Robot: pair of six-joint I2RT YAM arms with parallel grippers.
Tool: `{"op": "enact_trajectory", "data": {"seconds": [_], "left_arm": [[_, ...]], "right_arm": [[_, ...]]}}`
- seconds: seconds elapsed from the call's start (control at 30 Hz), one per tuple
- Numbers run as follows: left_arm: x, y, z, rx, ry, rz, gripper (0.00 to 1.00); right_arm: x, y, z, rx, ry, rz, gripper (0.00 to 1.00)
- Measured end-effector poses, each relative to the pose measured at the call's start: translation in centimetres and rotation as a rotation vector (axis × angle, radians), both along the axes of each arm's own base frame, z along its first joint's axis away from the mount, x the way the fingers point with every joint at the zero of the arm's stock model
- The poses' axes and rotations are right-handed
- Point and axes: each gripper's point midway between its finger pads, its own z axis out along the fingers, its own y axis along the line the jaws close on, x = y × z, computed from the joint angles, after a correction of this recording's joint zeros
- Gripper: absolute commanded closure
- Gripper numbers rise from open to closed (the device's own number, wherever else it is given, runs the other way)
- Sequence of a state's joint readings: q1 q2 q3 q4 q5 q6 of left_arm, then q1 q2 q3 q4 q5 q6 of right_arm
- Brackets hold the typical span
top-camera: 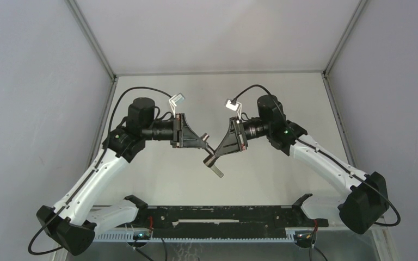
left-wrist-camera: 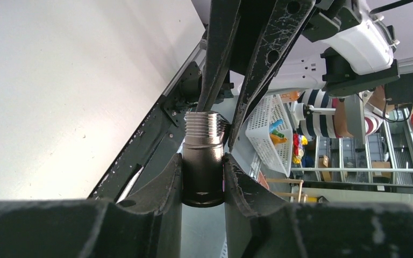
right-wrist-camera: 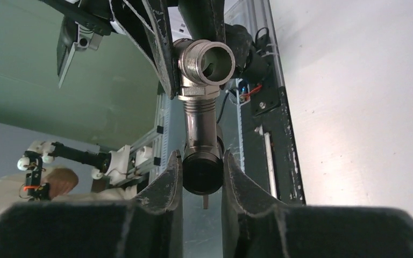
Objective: Install the water faucets
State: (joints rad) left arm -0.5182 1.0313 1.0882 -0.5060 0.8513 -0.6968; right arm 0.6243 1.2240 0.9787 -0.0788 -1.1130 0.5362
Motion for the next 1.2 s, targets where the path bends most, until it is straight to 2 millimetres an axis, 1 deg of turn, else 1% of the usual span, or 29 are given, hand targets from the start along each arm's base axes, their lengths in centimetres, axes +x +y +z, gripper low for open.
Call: {"op": "enact_trajectory", "data": {"seconds": [0.03,0.07,0.1,0.13,0.23,0.3,0.4,0.43,0.53,0.6,0.7,0.8,0.9,0.97,1.0,1.03,1.2], "left_arm": [[0.0,0.0,0.0,0.001,0.002,0.001,1.00],[0.0,0.1,0.0,0.001,0.002,0.002,1.00],[0.1,0.1,0.0,0.001,0.002,0.004,1.00],[0.2,0.0,0.0,-0.001,-0.008,0.003,1.00],[0.0,-0.2,0.1,-0.004,-0.014,-0.005,1.00],[0.0,-0.2,0.2,-0.006,-0.017,-0.006,1.00],[0.1,-0.2,0.1,-0.004,-0.017,-0.001,1.00],[0.2,-0.2,0.1,-0.004,-0.017,0.001,1.00],[0.3,-0.2,0.1,-0.001,-0.014,0.012,1.00],[0.8,-0.2,-0.1,0.010,-0.010,0.040,1.00],[1.8,0.1,-0.7,0.043,0.016,0.118,1.00],[2.7,0.4,-1.2,0.074,0.078,0.200,1.00],[3.5,0.6,-1.0,0.099,0.136,0.269,1.00],[3.9,0.8,-0.7,0.109,0.158,0.313,1.00],[4.1,0.9,-0.7,0.111,0.167,0.330,1.00],[4.2,1.0,-0.7,0.114,0.177,0.347,1.00],[4.4,1.2,-1.2,0.127,0.243,0.389,1.00]], "right_arm": [[0.0,0.0,0.1,-0.013,0.015,0.007,0.56],[0.1,0.0,0.1,-0.023,0.022,0.008,0.42],[0.1,0.0,0.1,-0.034,0.031,0.003,0.34],[0.4,0.0,0.0,-0.048,0.023,-0.018,0.29],[1.5,0.0,-0.2,-0.094,-0.004,-0.100,0.18],[2.4,-0.5,-0.5,-0.131,-0.029,-0.176,0.10],[3.3,-1.5,-0.6,-0.172,-0.081,-0.280,0.02],[3.6,-1.9,-0.4,-0.183,-0.110,-0.320,0.01],[4.3,-3.0,0.5,-0.192,-0.211,-0.417,0.00],[4.6,-3.5,1.3,-0.192,-0.304,-0.479,0.00],[3.8,-3.6,1.6,-0.194,-0.459,-0.510,0.00],[2.1,-2.7,0.7,-0.205,-0.642,-0.487,0.00],[0.7,-1.8,-1.1,-0.231,-0.806,-0.447,0.00],[0.4,-1.5,-2.3,-0.266,-0.907,-0.436,0.00],[0.4,-1.4,-2.5,-0.279,-0.947,-0.438,0.00],[0.3,-1.3,-2.6,-0.288,-0.980,-0.441,0.00],[0.5,-0.9,-1.9,-0.293,-1.157,-0.514,0.00]]}}
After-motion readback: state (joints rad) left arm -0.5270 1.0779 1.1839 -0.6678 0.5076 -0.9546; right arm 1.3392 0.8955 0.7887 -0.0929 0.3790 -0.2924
